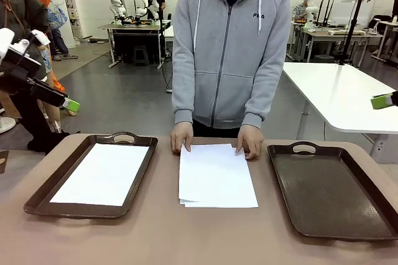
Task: Sort the A4 documents.
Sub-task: Receive the A4 Paper.
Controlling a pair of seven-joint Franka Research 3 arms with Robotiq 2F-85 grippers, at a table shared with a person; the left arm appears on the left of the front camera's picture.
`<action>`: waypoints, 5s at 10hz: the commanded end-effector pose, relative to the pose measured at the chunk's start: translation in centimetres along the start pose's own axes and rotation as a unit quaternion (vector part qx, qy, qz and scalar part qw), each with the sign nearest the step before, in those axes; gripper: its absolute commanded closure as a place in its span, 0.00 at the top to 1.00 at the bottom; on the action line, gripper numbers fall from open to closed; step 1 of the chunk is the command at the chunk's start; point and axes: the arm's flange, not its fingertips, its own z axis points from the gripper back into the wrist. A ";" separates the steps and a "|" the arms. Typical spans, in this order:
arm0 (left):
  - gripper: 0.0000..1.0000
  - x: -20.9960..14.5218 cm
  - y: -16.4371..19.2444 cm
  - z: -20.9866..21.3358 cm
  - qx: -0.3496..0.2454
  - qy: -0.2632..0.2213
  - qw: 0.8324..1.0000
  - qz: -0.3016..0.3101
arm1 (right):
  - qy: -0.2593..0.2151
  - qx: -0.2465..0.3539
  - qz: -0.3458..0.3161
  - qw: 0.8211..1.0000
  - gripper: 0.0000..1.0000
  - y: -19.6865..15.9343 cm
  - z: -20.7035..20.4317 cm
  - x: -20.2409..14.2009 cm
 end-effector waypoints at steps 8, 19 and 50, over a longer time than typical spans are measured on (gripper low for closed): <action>1.00 0.7 1.7 -1.4 -0.046 0.007 0.981 0.189 | 0.018 0.022 0.001 1.000 1.00 0.7 -1.7 0.9; 1.00 0.4 1.7 -1.9 -0.045 0.000 0.981 0.187 | 0.019 0.011 0.008 1.000 1.00 0.8 -1.4 0.7; 1.00 0.4 1.7 -1.9 -0.045 0.000 0.981 0.187 | 0.019 0.011 0.008 1.000 1.00 0.8 -1.4 0.7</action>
